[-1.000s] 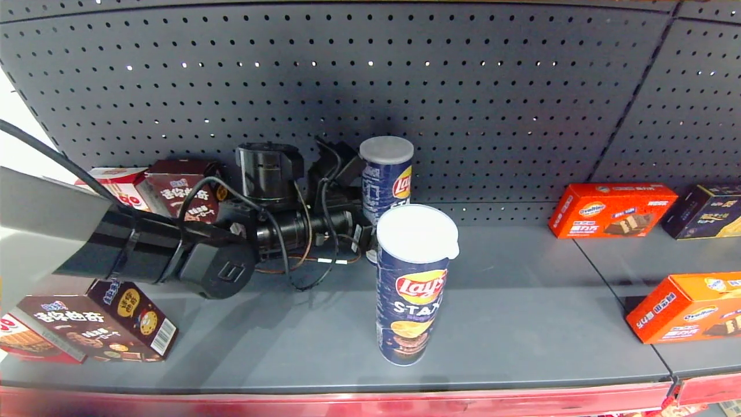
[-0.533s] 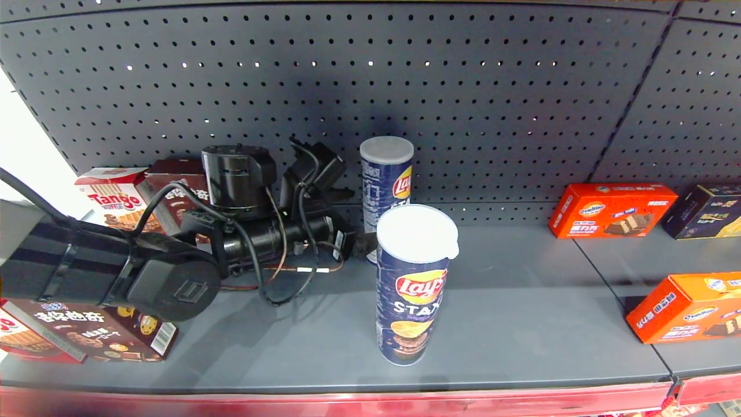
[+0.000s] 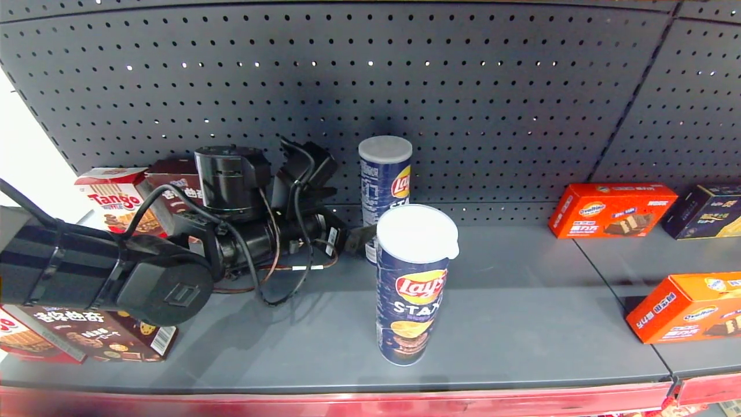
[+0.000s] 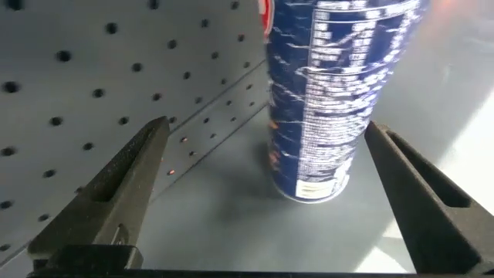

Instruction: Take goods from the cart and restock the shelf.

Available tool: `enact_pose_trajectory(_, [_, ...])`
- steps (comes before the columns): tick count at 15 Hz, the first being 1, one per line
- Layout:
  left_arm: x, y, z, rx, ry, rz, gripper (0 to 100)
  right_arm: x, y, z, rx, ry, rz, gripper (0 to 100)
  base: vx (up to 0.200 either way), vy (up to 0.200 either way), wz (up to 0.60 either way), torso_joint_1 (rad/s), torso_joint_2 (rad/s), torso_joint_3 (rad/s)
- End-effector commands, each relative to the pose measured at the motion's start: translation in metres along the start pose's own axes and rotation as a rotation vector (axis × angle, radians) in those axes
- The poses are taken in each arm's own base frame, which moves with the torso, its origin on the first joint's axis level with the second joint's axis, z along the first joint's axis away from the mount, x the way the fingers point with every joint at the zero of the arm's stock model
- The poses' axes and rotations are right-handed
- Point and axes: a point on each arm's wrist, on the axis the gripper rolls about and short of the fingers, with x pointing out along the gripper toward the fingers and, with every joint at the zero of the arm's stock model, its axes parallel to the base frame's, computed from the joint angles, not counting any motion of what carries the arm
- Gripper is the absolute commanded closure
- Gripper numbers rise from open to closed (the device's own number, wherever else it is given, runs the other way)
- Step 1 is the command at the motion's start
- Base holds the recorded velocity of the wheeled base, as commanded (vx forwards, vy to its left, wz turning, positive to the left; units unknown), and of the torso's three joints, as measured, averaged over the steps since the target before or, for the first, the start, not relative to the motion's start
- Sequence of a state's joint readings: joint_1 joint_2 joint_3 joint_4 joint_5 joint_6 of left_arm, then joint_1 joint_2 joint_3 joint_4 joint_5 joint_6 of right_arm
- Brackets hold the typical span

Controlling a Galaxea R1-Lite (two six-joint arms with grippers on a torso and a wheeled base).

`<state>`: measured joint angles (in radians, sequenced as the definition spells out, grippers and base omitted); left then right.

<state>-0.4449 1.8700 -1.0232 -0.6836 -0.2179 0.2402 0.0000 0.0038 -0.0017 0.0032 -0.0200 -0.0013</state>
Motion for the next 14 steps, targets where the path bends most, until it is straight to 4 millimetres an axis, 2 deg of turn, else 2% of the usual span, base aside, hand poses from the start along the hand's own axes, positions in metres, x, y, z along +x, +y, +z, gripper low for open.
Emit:
enact_pose_trajectory(1, [0.0,0.003,0.001,-0.002,-0.004,0.014,0,0.0,0.0,0.0,0.0,0.002,0.0,0,0.0,0.0,0.0,0.0,0.0,0.0])
enact_pose_trajectory(14, [-0.002,0.016,-0.002,-0.012,0.029,0.158,0,0.0,0.0,0.0,0.0,0.001,0.0,0,0.0,0.0,0.0,0.0,0.0,0.0])
